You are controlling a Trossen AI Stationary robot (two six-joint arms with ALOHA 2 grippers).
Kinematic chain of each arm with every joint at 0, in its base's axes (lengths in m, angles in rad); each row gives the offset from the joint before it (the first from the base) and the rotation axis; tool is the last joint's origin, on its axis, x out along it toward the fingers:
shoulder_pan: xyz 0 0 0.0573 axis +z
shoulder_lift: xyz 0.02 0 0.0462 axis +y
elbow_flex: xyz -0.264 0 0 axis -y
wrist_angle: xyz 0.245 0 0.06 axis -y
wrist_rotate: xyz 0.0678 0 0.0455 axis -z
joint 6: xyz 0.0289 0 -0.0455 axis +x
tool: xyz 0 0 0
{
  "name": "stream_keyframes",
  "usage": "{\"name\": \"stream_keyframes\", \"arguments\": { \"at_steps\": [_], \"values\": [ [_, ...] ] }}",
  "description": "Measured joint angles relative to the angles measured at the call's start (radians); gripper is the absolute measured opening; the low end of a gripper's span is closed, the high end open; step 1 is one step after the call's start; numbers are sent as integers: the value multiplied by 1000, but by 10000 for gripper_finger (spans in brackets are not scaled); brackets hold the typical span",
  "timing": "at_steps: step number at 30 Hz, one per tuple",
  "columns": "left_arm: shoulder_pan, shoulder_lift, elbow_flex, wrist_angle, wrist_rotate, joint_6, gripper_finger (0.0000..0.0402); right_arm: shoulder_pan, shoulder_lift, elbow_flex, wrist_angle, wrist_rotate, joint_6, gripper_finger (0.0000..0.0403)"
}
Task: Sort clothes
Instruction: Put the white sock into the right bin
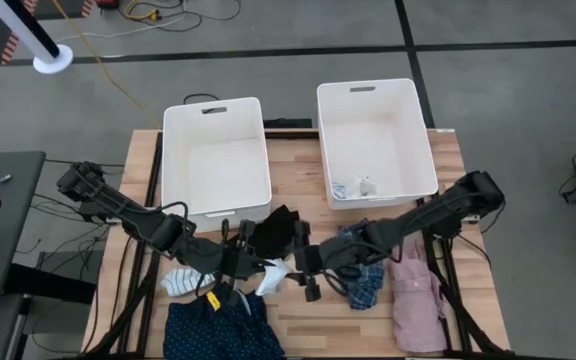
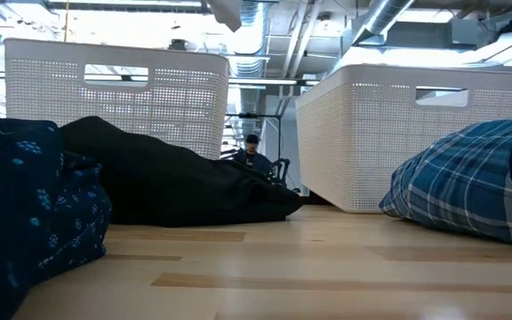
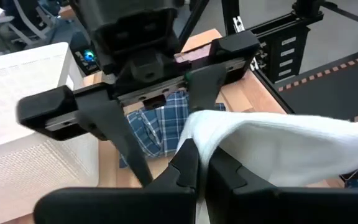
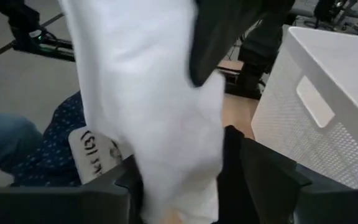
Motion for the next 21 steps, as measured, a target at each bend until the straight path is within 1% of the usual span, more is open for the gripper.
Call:
{"name": "stream_keyframes", "arguments": {
  "at_steps": [2,5,8,12,13,14,17,21],
  "values": [
    [0,0,0,0,0,0,2,-1,0,0,6,1,-1,211],
    [0,0,0,0,0,0,4,-5,0,0,18,0,-3,171],
    [0,0,0,0,0,0,4,-5,0,0,19,0,-3,116],
    [0,0,0,1,1,-14,7,-5,0,0,2,1,-16,33],
    [0,0,0,1,1,-22,10,-5,0,0,0,1,-27,19],
    [0,0,0,1,1,-30,14,-4,0,0,0,1,-31,12],
    [0,0,0,2,-5,-50,34,-3,0,0,-1,1,-30,12],
    [-15,0,0,1,-40,-54,77,-3,-20,0,-21,10,-34,5]
  ]
}}
